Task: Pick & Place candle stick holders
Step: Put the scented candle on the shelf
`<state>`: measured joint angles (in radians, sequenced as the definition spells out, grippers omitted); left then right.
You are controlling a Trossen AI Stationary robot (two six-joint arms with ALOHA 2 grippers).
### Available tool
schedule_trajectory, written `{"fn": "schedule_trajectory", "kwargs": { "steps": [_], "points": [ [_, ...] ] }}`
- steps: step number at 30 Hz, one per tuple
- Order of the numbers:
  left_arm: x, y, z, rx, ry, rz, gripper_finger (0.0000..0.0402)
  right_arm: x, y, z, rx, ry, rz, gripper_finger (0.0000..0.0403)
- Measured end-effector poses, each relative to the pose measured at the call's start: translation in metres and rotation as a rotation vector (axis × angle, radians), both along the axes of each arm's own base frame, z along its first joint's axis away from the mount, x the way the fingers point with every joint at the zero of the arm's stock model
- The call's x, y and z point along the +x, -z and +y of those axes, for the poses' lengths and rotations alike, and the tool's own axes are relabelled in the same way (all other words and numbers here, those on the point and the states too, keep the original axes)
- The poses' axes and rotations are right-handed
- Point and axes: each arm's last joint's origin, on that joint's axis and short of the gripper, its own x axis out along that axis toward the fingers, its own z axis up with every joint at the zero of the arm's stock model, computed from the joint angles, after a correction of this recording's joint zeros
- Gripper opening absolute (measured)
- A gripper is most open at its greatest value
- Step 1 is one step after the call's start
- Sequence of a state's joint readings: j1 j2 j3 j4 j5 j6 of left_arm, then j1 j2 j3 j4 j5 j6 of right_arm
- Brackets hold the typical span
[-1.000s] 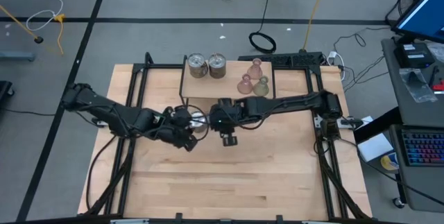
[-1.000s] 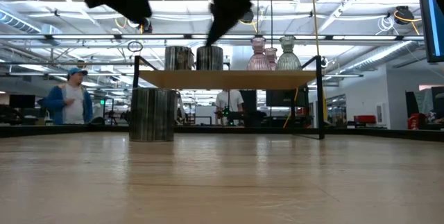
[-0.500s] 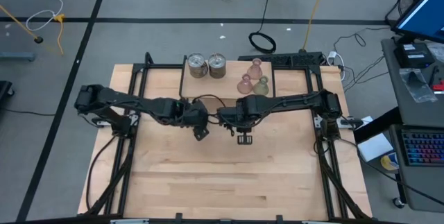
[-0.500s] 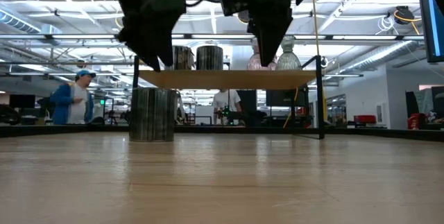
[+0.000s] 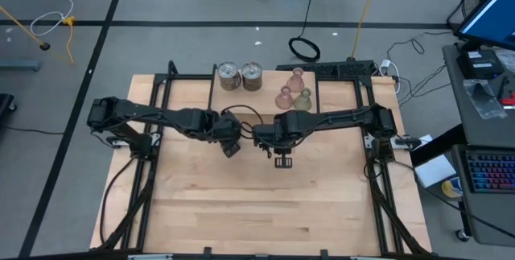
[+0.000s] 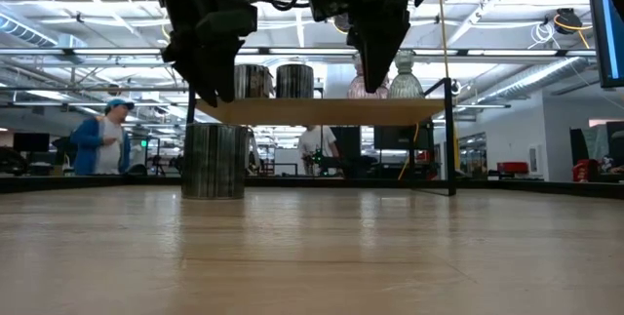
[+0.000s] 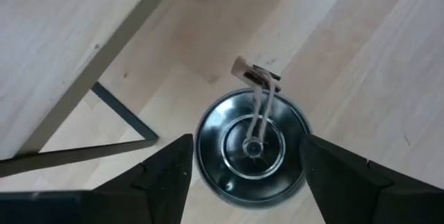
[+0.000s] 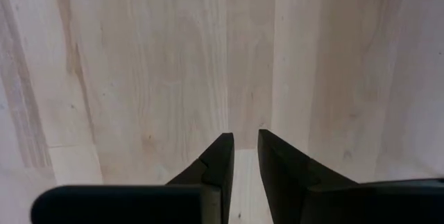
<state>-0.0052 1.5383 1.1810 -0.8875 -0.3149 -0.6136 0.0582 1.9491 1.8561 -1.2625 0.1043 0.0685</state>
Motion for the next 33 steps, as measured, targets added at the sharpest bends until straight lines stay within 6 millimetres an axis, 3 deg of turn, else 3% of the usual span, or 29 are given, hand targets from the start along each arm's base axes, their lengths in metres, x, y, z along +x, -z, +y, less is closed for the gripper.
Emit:
{"fn": "schedule_trajectory", "kwargs": {
  "steps": [20, 33],
  "points": [
    [0.015, 0.043, 0.008, -0.018, -0.014, 0.136, 0.0253, 0.002, 0.0, 0.0, 0.005, -0.002, -0.016, 0.0059],
    [0.01, 0.043, 0.007, -0.078, -0.007, 0.18, 0.0204, 0.003, 0.0, 0.001, 0.005, -0.002, -0.028, 0.0059]
  ]
}}
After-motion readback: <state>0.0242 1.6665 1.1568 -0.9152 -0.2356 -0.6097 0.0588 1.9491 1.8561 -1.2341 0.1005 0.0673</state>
